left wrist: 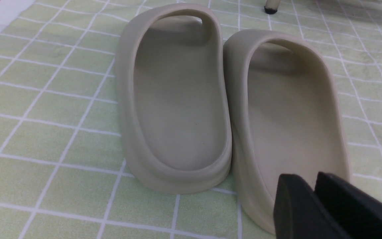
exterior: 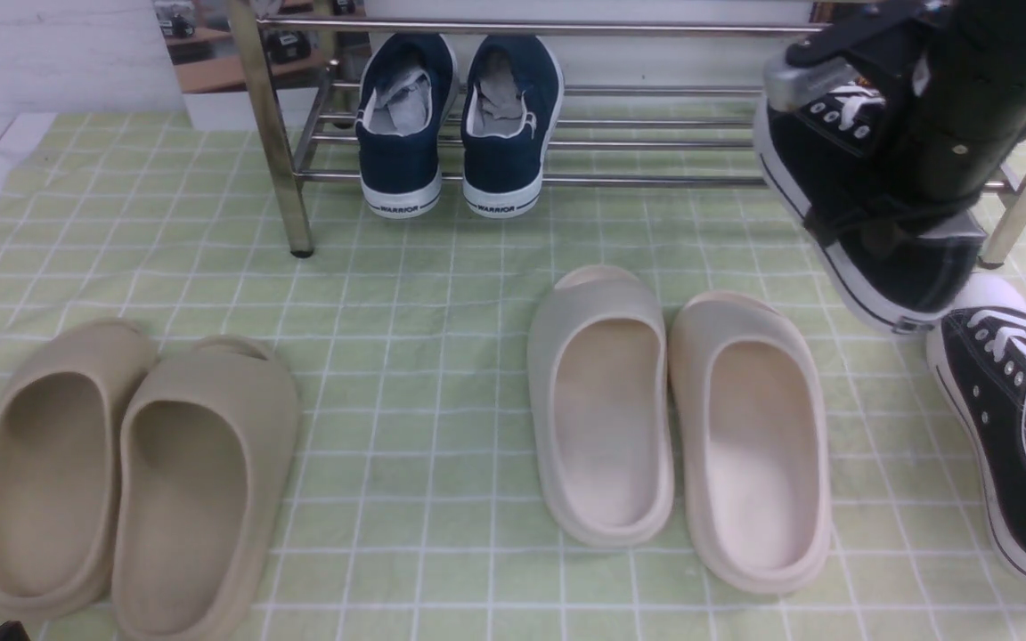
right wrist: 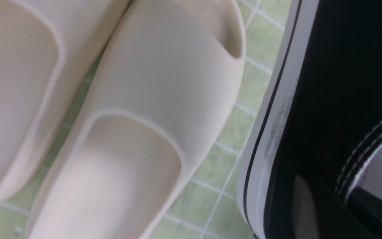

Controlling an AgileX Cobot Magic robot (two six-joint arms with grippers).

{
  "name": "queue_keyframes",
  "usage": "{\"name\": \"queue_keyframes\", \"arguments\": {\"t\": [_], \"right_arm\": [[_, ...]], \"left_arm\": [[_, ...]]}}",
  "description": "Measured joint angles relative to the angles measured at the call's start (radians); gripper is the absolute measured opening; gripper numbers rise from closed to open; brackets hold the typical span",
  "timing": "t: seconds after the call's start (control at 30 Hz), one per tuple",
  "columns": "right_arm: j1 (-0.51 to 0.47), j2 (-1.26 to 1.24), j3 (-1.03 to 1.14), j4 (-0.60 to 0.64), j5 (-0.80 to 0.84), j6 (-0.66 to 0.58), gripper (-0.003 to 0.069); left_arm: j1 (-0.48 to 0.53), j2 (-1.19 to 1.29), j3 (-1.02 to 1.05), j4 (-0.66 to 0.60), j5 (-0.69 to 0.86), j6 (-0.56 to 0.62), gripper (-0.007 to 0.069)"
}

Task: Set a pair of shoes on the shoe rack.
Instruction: Use the right arm to put a shoe into the shoe rack

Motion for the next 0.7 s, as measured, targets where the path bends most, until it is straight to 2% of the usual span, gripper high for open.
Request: {"name": "queue_keyframes", "arguments": {"t": [0.37,0.7], "right_arm": [[-0.008,0.340,-0.442,-0.053,0.010,-0.006,0.0014],[-0.039,0.437,-0.526,-0.049,-0.064,-0.006,0.0014]], "left_arm": [[0.000,0.000,0.000,0.000,0.000,0.001,0.0102],[0.000,0.000,0.000,0.000,0.000,0.001,0.0102]]}}
